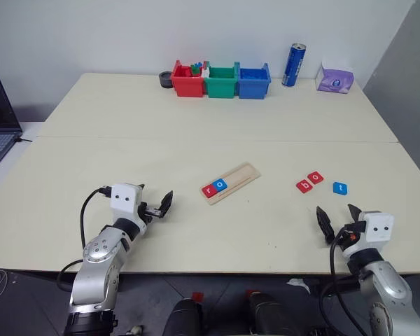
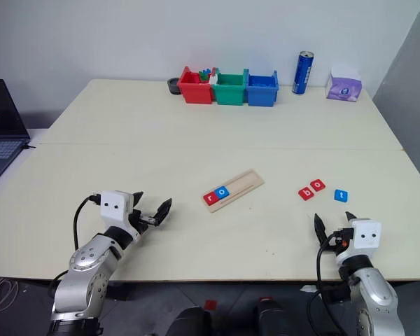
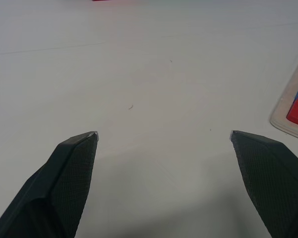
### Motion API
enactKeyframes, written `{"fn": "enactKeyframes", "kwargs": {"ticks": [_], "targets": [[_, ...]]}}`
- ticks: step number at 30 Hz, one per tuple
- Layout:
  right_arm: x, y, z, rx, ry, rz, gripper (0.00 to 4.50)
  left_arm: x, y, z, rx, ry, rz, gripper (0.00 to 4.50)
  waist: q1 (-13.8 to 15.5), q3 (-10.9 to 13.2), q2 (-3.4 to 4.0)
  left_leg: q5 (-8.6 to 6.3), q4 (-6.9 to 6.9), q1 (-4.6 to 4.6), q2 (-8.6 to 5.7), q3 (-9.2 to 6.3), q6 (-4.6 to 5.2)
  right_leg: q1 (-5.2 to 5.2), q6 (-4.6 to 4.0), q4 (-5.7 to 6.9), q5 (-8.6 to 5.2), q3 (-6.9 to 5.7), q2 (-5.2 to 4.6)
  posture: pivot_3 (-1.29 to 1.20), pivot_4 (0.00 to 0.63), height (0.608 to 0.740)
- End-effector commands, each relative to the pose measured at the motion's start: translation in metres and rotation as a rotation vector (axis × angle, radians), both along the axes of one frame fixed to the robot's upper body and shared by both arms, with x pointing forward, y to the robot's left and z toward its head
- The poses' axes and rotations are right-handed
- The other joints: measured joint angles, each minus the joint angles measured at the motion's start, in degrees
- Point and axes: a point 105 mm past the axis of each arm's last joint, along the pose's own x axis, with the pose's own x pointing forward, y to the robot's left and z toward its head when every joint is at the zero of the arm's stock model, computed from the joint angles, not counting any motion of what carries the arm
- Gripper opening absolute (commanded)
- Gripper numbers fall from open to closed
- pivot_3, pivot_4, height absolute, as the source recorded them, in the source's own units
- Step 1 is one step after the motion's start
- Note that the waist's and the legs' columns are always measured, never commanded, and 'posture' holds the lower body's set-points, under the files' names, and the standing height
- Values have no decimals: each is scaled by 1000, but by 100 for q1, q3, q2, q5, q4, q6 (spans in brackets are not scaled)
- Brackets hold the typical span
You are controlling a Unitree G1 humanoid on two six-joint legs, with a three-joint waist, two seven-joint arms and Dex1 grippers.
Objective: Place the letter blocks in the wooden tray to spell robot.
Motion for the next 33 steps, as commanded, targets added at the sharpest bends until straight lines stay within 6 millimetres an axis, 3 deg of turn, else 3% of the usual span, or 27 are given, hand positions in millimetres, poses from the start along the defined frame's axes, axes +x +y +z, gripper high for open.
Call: {"fn": "enactKeyframes", "kwargs": {"ticks": [1, 10, 28, 33], "targets": [[1, -1, 10, -11, -50, -1, 4477, -4, -15, 21, 13, -92, -92, 4500, 0, 0, 0, 0, 0, 0, 0, 0, 0, 0, 0, 0, 0, 0, 0, 0, 150, 740], [2, 4, 9, -4, -53, 7, 4477, -7, -22, 25, 34, -118, -156, 4500, 0, 0, 1, 0, -1, 0, 1, 0, 0, 0, -1, 0, -1, 2, 0, 0, 150, 740], [4, 3, 11, -11, -52, 17, 4477, -6, -12, 34, 23, -195, -84, 4500, 1, 0, 1, 0, -1, 0, 2, -1, 0, 0, -1, 0, -1, 1, 0, 0, 150, 740], [5, 4, 12, -22, -47, 31, 4477, -9, -21, 36, -43, -161, -152, 4500, -1, 0, 1, 0, 0, -1, 1, -1, 0, 0, -1, -1, -1, 1, 0, 0, 150, 740]]}}
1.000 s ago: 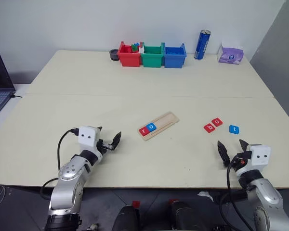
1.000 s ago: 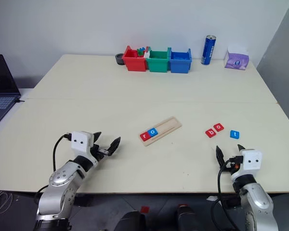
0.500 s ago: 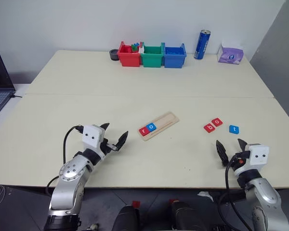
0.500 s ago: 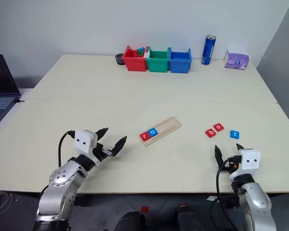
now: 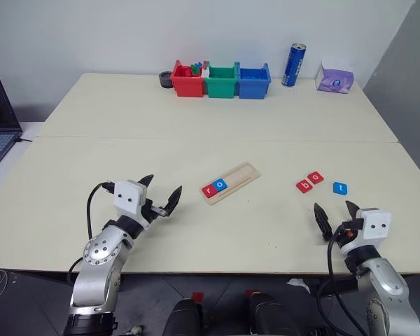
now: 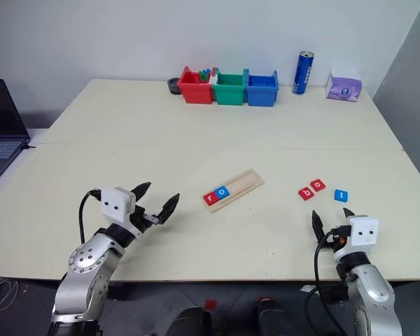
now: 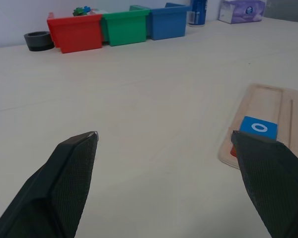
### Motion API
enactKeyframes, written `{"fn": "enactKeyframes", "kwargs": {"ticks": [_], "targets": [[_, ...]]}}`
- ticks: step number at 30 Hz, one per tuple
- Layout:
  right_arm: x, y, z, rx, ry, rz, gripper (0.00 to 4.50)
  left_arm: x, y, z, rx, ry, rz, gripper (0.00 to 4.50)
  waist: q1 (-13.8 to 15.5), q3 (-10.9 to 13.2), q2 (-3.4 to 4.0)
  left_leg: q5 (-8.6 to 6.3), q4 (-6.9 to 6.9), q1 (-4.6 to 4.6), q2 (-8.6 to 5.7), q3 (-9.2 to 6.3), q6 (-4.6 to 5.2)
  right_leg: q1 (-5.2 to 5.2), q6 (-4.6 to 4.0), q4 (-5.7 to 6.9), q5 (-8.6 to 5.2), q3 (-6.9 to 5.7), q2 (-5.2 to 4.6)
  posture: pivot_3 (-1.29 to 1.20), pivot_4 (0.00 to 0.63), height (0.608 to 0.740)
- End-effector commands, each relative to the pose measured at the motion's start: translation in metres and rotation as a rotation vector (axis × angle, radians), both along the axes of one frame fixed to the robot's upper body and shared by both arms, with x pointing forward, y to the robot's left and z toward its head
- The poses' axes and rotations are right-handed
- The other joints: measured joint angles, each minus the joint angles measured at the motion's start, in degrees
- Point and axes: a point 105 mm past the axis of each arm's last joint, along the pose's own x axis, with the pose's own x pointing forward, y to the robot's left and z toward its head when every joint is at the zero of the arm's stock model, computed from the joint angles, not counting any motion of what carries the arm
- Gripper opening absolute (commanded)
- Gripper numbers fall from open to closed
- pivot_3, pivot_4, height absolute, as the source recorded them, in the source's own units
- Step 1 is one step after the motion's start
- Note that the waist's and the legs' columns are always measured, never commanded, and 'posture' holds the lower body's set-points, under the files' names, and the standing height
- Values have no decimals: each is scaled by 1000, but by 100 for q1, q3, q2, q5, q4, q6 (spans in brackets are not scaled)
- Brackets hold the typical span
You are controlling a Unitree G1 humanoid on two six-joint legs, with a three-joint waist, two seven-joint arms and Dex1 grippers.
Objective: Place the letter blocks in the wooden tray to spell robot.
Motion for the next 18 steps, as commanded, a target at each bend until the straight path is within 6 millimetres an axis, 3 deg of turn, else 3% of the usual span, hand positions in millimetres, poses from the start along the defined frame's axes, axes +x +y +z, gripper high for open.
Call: {"fn": "enactKeyframes", "kwargs": {"ticks": [1, 10, 13, 18], "targets": [[2, 3, 11, -22, -27, 44, 4477, -3, -13, 16, -41, -25, -97, 4500, -2, 0, 0, 0, 0, 0, 0, 0, 0, 0, 0, 0, 0, 0, 0, 0, 150, 740], [-27, 82, 31, -39, 64, 616, 4477, 23, -44, 18, 67, 37, -266, 4500, 4, 2, 0, 0, 2, 0, -5, -1, 0, 3, 1, 1, 0, -7, 7, 0, 150, 740], [-37, 96, 40, -67, 94, 741, 4477, 24, -57, 11, 95, 108, -383, 4500, -2, 3, -2, 0, 2, -2, -6, -3, 1, 3, 1, -2, 0, -8, 7, 0, 150, 740], [-50, 109, 49, -114, 127, 854, 4477, 35, -58, -1, 184, 178, -441, 4500, 0, 6, -7, 0, 2, -4, -10, -2, 1, 2, 1, -2, 0, -17, 9, 0, 150, 740]]}}
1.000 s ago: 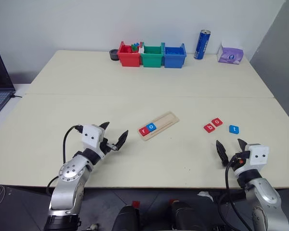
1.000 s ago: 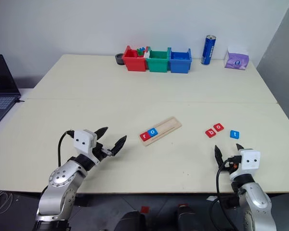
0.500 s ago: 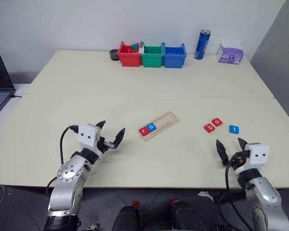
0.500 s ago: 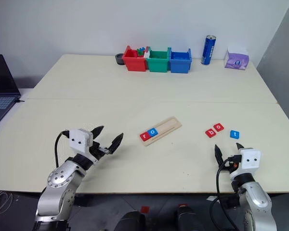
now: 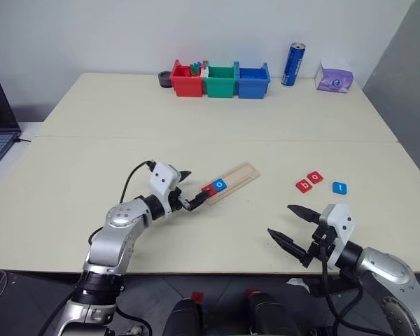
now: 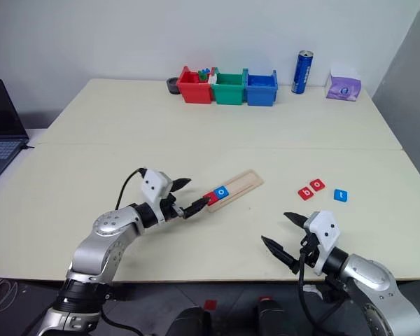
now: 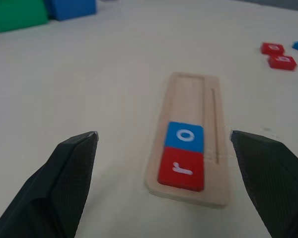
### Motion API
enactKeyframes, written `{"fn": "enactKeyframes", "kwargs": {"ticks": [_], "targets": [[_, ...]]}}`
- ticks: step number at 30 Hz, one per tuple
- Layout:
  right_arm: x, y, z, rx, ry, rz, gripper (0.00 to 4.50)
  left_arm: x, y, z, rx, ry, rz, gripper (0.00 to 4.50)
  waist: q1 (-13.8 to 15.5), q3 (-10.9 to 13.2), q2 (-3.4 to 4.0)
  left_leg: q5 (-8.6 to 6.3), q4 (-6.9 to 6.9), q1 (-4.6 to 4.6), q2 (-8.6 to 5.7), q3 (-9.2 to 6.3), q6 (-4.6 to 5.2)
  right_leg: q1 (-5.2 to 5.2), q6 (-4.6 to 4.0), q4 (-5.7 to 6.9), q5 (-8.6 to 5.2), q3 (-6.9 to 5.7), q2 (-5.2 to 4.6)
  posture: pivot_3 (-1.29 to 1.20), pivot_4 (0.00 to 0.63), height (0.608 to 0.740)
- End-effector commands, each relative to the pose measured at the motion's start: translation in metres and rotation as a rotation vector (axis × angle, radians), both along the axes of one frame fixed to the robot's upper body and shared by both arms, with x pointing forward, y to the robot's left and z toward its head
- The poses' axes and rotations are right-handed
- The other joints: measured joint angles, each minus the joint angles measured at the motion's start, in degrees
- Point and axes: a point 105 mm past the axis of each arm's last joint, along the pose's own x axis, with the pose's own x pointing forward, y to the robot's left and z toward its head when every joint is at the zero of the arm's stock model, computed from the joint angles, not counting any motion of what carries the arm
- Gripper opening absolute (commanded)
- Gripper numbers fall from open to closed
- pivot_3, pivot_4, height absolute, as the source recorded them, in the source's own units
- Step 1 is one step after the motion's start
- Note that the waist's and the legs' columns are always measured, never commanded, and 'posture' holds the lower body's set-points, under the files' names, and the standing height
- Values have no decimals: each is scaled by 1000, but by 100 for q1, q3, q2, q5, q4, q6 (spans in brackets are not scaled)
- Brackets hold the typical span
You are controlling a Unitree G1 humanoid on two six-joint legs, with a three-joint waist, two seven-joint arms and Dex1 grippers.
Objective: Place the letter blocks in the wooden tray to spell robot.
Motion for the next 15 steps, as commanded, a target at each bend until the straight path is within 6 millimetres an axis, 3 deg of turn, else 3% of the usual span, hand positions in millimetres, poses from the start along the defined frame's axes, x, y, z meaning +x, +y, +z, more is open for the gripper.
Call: {"fn": "enactKeyframes", "kwargs": {"ticks": [1, 15], "targets": [[-11, 13, 15, 1, -22, 87, 4477, 6, -1, 2, 53, 0, -49, 4500, 2, 1, -2, 0, 1, -1, 0, 0, 0, 0, 0, 0, 0, -3, 2, 0, 150, 740], [-16, 21, 18, -20, -29, 116, 4477, 11, -13, -14, 113, 68, -142, 4500, 4, 2, -4, 0, 1, -3, 3, -2, 0, -1, 0, -1, 0, 0, 1, 0, 150, 740]]}}
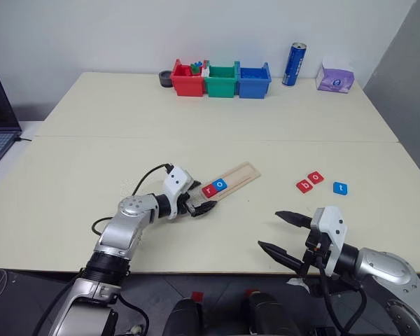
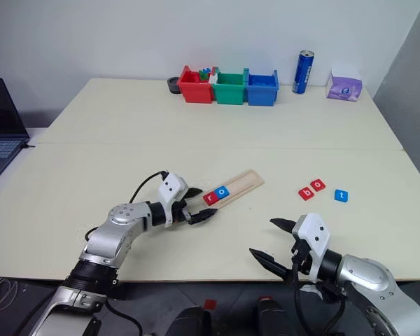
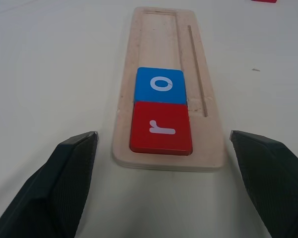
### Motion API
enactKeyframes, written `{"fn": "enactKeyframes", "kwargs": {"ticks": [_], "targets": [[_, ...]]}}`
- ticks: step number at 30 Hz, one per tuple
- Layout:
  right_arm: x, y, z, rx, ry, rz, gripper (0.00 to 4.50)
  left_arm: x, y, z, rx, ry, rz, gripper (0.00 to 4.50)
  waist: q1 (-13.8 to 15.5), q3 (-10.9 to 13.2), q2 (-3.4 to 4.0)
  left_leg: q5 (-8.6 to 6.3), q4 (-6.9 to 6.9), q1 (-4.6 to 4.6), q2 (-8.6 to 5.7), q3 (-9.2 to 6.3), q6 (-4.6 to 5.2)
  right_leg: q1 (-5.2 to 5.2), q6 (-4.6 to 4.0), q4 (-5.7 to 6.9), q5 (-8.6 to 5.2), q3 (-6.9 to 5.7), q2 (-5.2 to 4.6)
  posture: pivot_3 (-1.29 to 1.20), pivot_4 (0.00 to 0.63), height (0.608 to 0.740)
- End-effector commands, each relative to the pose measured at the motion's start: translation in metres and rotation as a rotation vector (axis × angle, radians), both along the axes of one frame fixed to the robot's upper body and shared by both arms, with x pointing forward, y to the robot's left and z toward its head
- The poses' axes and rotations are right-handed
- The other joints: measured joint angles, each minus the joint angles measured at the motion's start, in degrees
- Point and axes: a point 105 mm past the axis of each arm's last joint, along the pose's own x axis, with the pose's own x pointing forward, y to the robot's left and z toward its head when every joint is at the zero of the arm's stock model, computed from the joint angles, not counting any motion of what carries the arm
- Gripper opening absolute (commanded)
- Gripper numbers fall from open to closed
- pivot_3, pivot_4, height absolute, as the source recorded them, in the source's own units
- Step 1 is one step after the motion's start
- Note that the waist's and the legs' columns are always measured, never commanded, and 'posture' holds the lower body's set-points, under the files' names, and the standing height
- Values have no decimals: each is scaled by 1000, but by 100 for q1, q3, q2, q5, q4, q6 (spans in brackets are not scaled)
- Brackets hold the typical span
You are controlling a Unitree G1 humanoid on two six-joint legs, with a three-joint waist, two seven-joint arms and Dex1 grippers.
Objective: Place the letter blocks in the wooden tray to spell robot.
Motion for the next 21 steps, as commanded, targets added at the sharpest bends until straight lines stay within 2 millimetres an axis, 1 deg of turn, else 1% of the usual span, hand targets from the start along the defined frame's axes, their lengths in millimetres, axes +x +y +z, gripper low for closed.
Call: {"fn": "enactKeyframes", "kwargs": {"ticks": [1, 8, 16, 21], "targets": [[-4, 6, 10, -3, -48, 28, 4477, 3, -4, 9, 27, -45, -38, 4500, 1, 0, 0, 0, 0, 0, 0, 0, 0, 0, 0, 0, 0, 0, 0, 0, 150, 740], [-5, 8, 10, 1, -47, 26, 4477, 4, -7, 0, 94, -28, -44, 4500, 1, 0, 0, 0, 0, 0, 0, 0, 0, 0, 0, 0, 0, 0, 0, 0, 150, 740], [-4, 9, 10, 0, -50, 31, 4477, 10, -15, -1, 106, 1, -48, 4500, 1, -1, -1, 0, 2, 0, -2, 1, 0, 0, 0, 1, 0, -2, 0, 0, 150, 740], [-3, 9, 12, -1, -57, 34, 4477, 11, -15, -3, 119, 24, -52, 4500, 1, -1, -1, 0, 2, 0, -2, 1, 0, 1, 0, 2, 0, -2, 0, 0, 150, 740]]}}
